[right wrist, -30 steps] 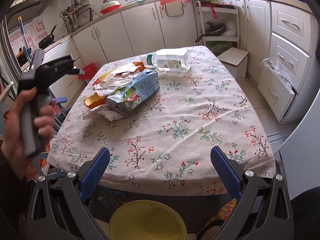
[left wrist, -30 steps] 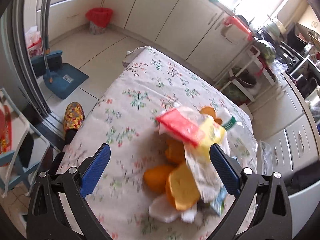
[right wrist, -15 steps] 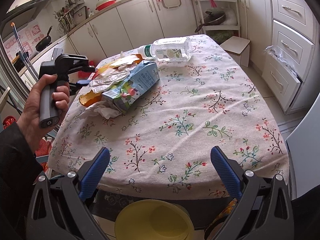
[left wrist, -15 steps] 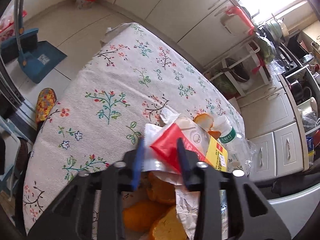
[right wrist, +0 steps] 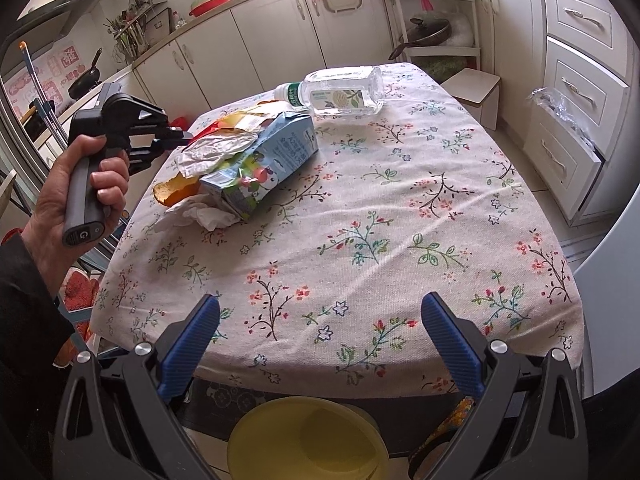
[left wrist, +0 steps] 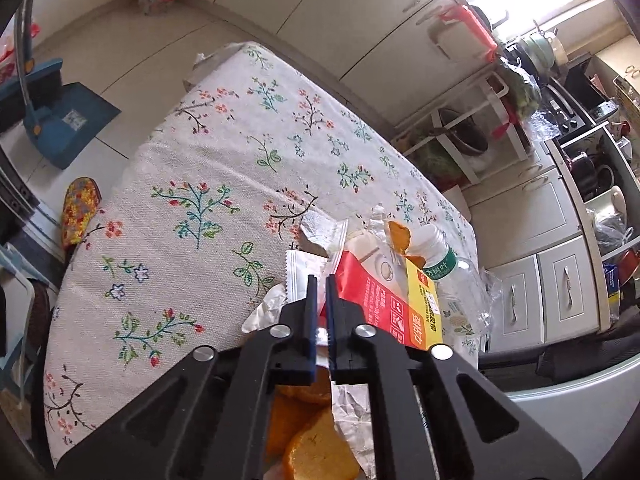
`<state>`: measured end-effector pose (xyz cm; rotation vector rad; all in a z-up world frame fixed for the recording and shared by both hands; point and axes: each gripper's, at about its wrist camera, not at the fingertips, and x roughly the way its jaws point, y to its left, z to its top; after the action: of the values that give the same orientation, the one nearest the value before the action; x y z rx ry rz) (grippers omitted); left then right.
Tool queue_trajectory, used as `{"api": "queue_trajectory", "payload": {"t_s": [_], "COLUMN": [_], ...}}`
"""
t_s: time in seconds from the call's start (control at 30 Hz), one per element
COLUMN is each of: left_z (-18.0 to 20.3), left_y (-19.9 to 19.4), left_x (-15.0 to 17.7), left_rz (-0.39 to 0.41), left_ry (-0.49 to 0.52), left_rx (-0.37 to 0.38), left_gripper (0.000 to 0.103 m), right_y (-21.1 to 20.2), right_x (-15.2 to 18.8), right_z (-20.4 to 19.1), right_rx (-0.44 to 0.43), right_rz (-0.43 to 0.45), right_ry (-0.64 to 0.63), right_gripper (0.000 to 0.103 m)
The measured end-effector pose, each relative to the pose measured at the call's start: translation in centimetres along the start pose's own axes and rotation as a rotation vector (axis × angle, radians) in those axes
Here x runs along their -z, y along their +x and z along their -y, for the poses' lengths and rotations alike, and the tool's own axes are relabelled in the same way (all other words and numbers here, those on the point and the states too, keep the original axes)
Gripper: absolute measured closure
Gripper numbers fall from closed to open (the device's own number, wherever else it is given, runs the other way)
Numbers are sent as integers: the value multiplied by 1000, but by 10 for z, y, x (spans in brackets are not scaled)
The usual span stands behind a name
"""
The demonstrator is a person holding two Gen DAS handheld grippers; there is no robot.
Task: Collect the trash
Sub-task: 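Grasp the yellow-red snack bag with the left gripper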
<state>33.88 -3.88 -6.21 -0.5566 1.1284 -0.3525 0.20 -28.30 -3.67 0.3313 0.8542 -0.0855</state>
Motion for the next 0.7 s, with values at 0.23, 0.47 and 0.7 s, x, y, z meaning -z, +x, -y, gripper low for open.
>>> {"api": "queue_trajectory", "payload": {"t_s": [0.23, 0.47, 0.7], "left_z": [6, 41, 74], "left_y": [7, 42, 75], "left_x": [-15, -37, -26], "left_rz": [46, -4, -114], "left_ry": [22, 189, 370], "left_rx": [-49, -45, -49], "left_gripper": [54, 36, 87], "right_y": [5, 13, 16], "right_x": [2, 4, 4], "right_z": [1, 0, 2], "right_rx": [-5, -19, -27], "right_rz": [-23, -64, -75], "right_ry": [10, 17, 34], "right_gripper": [6, 6, 6]}}
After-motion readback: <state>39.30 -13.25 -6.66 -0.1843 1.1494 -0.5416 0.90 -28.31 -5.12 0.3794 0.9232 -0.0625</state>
